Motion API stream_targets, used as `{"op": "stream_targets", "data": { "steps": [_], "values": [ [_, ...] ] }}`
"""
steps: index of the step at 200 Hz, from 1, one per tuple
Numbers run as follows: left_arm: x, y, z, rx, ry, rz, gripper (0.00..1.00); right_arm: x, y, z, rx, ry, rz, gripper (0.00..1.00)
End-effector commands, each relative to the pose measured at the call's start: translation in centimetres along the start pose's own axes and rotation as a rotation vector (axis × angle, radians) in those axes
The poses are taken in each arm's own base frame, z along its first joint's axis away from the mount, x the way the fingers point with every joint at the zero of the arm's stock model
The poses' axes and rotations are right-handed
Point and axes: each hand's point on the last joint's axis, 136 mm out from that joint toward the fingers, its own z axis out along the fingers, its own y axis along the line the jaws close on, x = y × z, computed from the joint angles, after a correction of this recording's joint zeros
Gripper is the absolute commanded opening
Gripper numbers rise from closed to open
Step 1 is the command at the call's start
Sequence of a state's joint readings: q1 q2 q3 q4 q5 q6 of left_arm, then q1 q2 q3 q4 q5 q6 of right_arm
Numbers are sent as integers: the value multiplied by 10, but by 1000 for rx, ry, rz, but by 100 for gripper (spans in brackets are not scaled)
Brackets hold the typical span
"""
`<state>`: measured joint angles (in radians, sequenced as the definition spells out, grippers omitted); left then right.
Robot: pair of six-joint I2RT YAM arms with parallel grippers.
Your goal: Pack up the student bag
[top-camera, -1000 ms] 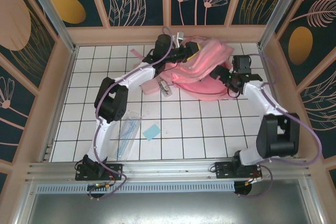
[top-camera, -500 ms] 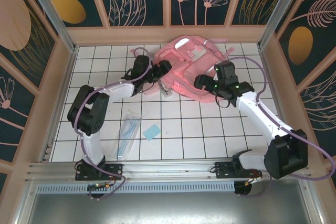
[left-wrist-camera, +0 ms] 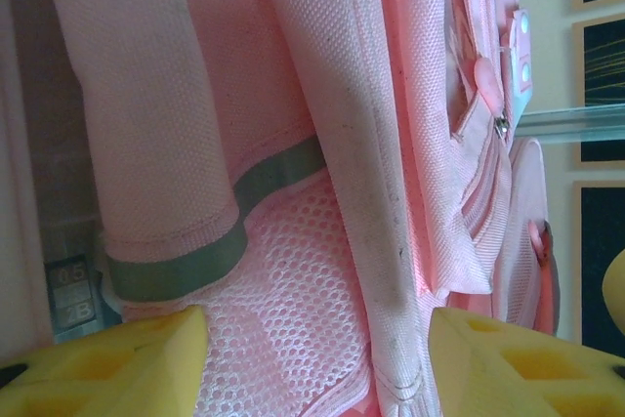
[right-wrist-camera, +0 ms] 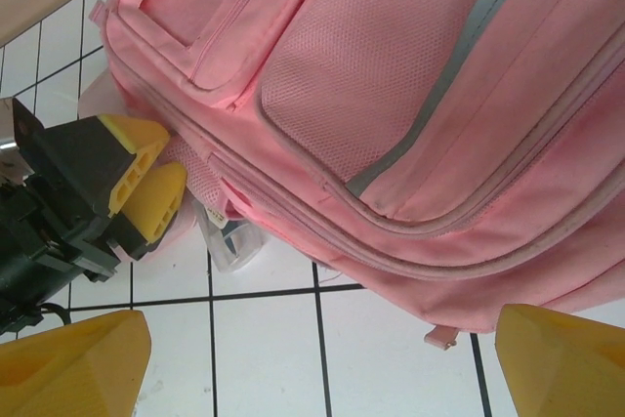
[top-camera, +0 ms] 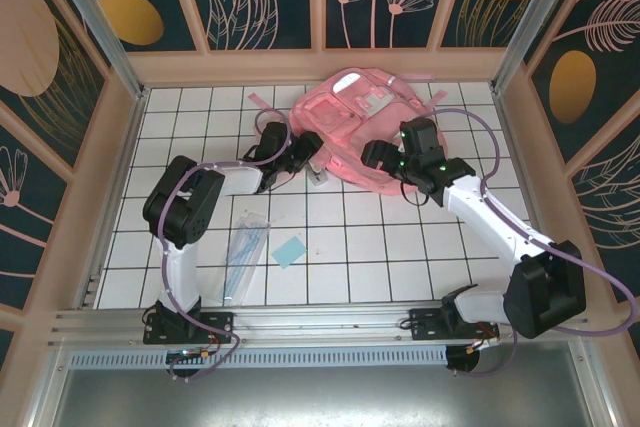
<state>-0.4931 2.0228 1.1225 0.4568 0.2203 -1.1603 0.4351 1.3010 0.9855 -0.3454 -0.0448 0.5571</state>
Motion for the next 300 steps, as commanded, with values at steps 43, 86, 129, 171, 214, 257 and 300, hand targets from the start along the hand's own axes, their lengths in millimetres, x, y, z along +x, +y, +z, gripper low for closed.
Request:
{"op": "stream_targets", "data": {
  "steps": [43,86,129,171,214,257,300],
  "values": [
    [-3,28,-3,-153,-25,57,64,-3,-1,6,-1,-38,12,91],
    [-3,24,-16,-169,-31,72,65,-2,-1,8,-4,-35,10,91],
    [-2,26,-12,-168,-34,63,65,0,2,13,-23,-29,11,91],
    [-3,22,26,-137,-21,54,43,1,1,10,-19,-34,12,91],
    [-11,-15,21,-18,-44,18,0,12,11,3,-63,-19,-33,90],
    [-15,-77,-10,169,-68,-88,0,53,47,14,-237,104,-72,74],
    [-5,-100,-15,248,-49,-150,0,77,72,41,-327,100,-86,52]
  ]
}}
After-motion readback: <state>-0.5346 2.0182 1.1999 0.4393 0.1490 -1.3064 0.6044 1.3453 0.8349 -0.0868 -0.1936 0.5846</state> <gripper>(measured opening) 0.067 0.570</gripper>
